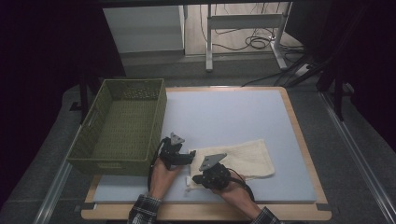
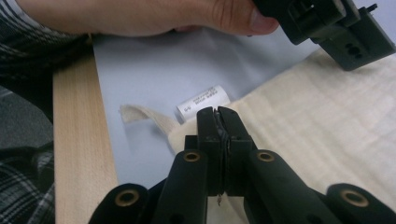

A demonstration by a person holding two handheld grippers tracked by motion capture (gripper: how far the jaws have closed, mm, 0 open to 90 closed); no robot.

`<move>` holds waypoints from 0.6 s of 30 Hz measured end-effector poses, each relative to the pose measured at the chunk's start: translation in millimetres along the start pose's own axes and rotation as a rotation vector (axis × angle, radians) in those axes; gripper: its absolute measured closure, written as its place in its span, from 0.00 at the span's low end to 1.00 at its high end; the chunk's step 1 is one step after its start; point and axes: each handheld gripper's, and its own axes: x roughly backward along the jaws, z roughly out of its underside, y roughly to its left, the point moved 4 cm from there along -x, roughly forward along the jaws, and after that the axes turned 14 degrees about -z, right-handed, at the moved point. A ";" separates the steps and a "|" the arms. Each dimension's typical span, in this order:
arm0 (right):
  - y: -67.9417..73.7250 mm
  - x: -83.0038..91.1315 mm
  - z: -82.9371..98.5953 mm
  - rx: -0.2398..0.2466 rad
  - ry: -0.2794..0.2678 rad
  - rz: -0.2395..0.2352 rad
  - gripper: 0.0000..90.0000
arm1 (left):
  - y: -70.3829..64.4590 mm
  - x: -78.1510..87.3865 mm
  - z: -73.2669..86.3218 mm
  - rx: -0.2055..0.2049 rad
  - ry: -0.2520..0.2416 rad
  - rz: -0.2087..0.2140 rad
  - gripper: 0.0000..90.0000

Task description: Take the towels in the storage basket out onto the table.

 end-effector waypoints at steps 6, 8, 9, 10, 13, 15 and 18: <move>13.5 8.5 -10.4 0.028 -0.019 -0.015 0.99 | -4.1 8.8 -4.6 0.008 -0.025 0.002 0.24; 16.4 5.9 -9.9 0.021 -0.012 -0.039 0.99 | -4.6 8.5 -4.0 -0.001 -0.017 -0.007 0.24; 17.1 3.0 -8.2 0.018 -0.001 -0.043 0.98 | -4.3 8.0 -3.2 -0.006 -0.011 -0.018 0.24; 17.0 -0.5 -5.8 0.017 0.016 -0.042 0.98 | -3.8 6.9 -2.2 -0.009 -0.008 -0.026 0.25; 14.9 -6.4 -0.4 0.007 0.025 -0.045 0.89 | -1.8 3.2 0.7 -0.004 0.004 -0.038 0.26; 15.3 -4.4 -1.5 0.004 0.007 -0.042 0.80 | -0.5 1.2 1.7 -0.004 0.010 -0.049 0.27; 18.1 -5.2 -3.1 0.024 0.014 -0.020 0.69 | 0.4 -1.1 3.2 -0.003 0.016 -0.058 0.31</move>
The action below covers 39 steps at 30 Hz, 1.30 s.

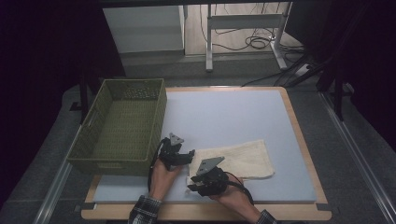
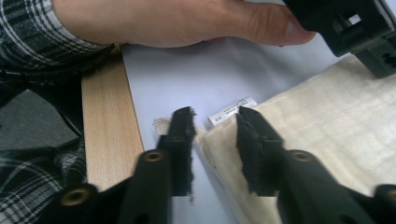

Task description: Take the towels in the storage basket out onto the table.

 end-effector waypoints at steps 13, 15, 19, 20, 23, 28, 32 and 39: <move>2.2 -10.1 11.4 0.036 0.032 0.116 0.93 | -8.5 4.2 0.8 -0.056 0.001 0.073 0.73; 1.1 -9.4 11.4 0.017 0.023 0.105 0.94 | -11.4 4.9 0.5 -0.060 0.003 0.110 0.89; -1.6 -8.6 9.6 -0.021 0.000 0.059 0.95 | -12.5 7.3 -1.8 -0.075 -0.014 0.095 0.97; -1.7 -8.7 8.4 -0.026 -0.009 0.054 0.95 | -11.0 9.0 -3.3 -0.068 -0.022 0.098 0.97; -0.8 -7.4 3.3 -0.027 -0.033 0.042 0.95 | -6.7 18.2 -9.5 -0.053 -0.054 0.098 0.97; 1.2 4.7 -3.8 -0.027 -0.076 0.029 0.94 | -8.1 27.2 -18.7 -0.066 -0.091 0.090 0.96; 0.5 19.3 -4.3 -0.041 -0.114 0.030 0.94 | -12.7 26.5 -26.5 -0.083 -0.107 0.092 0.96; -4.7 44.1 1.3 -0.052 -0.155 0.065 0.94 | -26.7 21.3 -43.5 -0.121 -0.135 0.101 0.95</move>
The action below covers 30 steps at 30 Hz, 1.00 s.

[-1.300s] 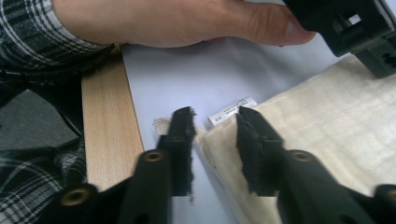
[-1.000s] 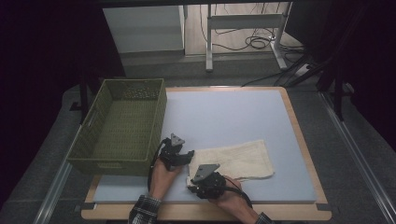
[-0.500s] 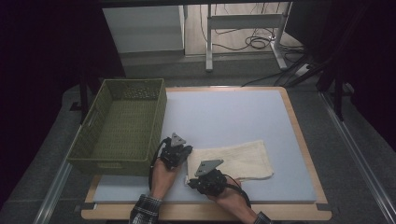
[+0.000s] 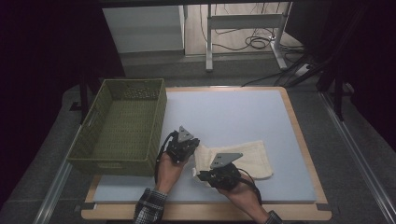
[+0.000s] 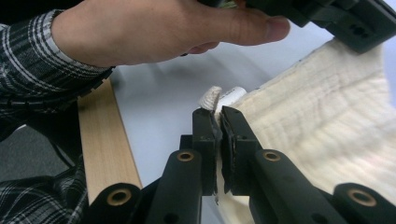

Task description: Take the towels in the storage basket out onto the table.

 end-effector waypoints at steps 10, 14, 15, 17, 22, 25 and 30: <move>-13.2 27.7 17.4 -0.040 -0.035 0.051 0.94 | -16.3 -12.5 -14.9 -0.036 -0.022 0.027 0.95; -15.7 38.3 23.5 -0.053 -0.051 0.069 0.94 | -24.9 -17.7 -21.4 -0.054 -0.025 0.044 0.95; -16.2 40.8 25.2 -0.055 -0.053 0.075 0.94 | -27.1 -19.2 -23.2 -0.061 -0.024 0.048 0.94; -17.2 45.5 29.0 -0.061 -0.058 0.086 0.94 | -32.1 -22.7 -26.7 -0.071 -0.026 0.057 0.94; -20.4 57.2 38.9 -0.069 -0.069 0.117 0.93 | -44.0 -31.1 -35.1 -0.083 -0.025 0.086 0.94; -22.2 63.9 44.5 -0.080 -0.074 0.132 0.93 | -51.1 -36.4 -40.2 -0.091 -0.027 0.103 0.94; -25.7 76.2 52.6 -0.097 -0.090 0.154 0.93 | -62.6 -44.6 -49.2 -0.104 -0.026 0.124 0.94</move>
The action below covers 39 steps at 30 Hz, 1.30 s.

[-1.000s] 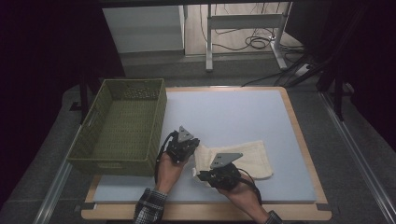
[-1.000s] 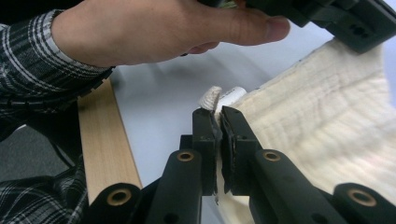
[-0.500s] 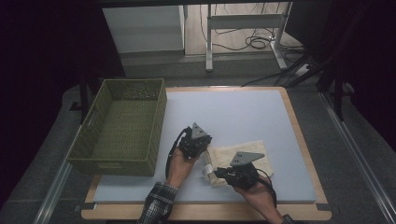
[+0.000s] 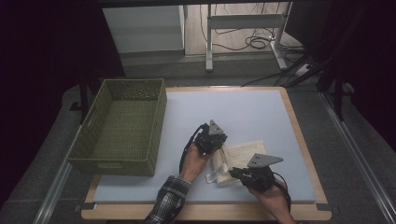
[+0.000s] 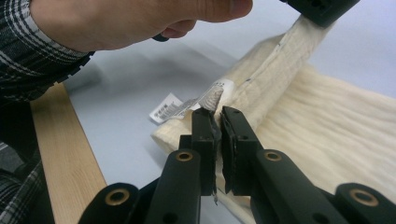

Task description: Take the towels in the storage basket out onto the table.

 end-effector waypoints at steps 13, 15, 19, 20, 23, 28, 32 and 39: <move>-17.9 34.6 19.0 -0.066 -0.055 0.052 0.93 | -21.0 -19.9 -19.6 -0.013 0.000 0.063 0.94; -20.4 40.2 20.8 -0.070 -0.058 0.062 0.93 | -24.4 -23.0 -22.5 -0.022 0.001 0.066 0.94; -23.8 50.9 23.0 -0.078 -0.074 0.081 0.93 | -31.4 -28.1 -29.3 -0.036 -0.003 0.077 0.94; -24.9 53.1 23.8 -0.080 -0.080 0.083 0.93 | -33.3 -29.3 -31.1 -0.041 -0.004 0.078 0.94; -28.3 60.3 26.8 -0.090 -0.086 0.100 0.93 | -39.6 -34.3 -36.6 -0.055 0.000 0.082 0.95; -33.3 69.7 32.8 -0.107 -0.091 0.121 0.93 | -51.3 -44.8 -45.8 -0.065 0.004 0.095 0.95; -37.1 76.2 37.6 -0.120 -0.094 0.139 0.93 | -58.3 -52.4 -52.5 -0.092 0.016 0.107 0.94; -41.6 83.6 45.2 -0.141 -0.090 0.160 0.93 | -71.9 -63.8 -58.6 -0.110 0.024 0.116 0.94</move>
